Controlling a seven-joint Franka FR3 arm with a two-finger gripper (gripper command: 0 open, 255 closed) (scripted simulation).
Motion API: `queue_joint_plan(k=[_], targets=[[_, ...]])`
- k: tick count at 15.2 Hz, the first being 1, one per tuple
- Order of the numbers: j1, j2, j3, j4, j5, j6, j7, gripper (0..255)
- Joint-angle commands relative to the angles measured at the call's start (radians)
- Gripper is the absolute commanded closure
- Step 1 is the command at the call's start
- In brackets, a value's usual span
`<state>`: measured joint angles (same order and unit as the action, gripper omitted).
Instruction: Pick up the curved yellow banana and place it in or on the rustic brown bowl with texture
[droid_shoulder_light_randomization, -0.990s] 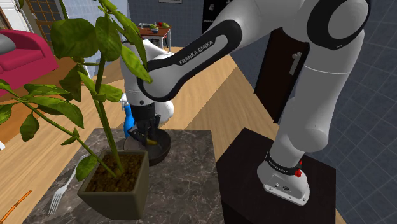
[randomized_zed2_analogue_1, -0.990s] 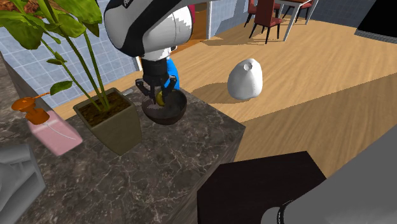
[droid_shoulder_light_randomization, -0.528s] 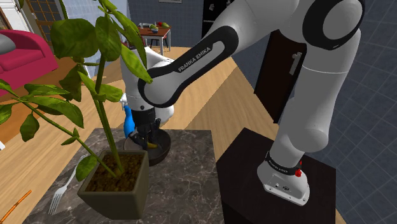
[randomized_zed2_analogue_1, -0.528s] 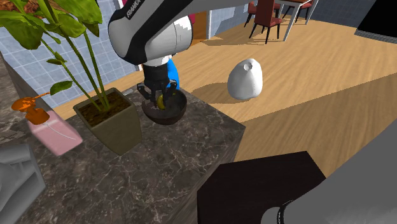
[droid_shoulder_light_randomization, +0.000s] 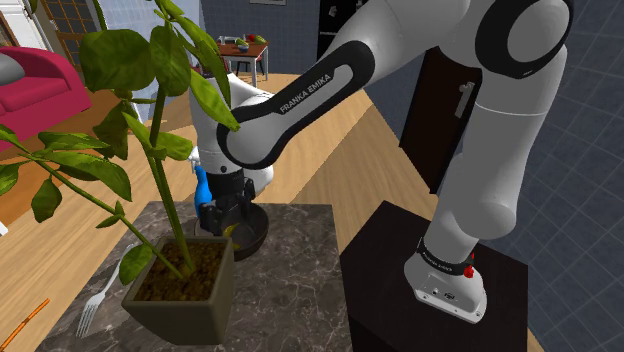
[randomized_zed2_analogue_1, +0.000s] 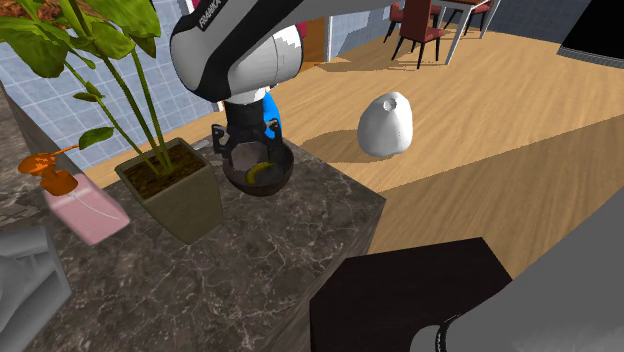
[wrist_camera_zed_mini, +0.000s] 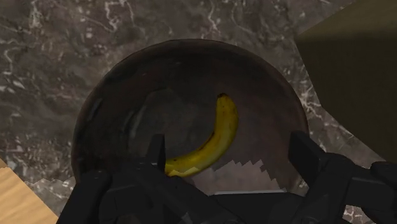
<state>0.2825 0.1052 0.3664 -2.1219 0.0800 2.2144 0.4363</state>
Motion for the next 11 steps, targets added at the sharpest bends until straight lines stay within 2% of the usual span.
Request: queue_joint_plan(k=[1,5,11], targets=[[0.0,0.0,0.0,0.0,0.0,0.0,0.0,0],[-0.01,-0.059,-0.004,0.065,0.018,-0.123,-0.014,0],[-0.01,-0.059,-0.004,0.065,0.018,-0.123,-0.014,0]])
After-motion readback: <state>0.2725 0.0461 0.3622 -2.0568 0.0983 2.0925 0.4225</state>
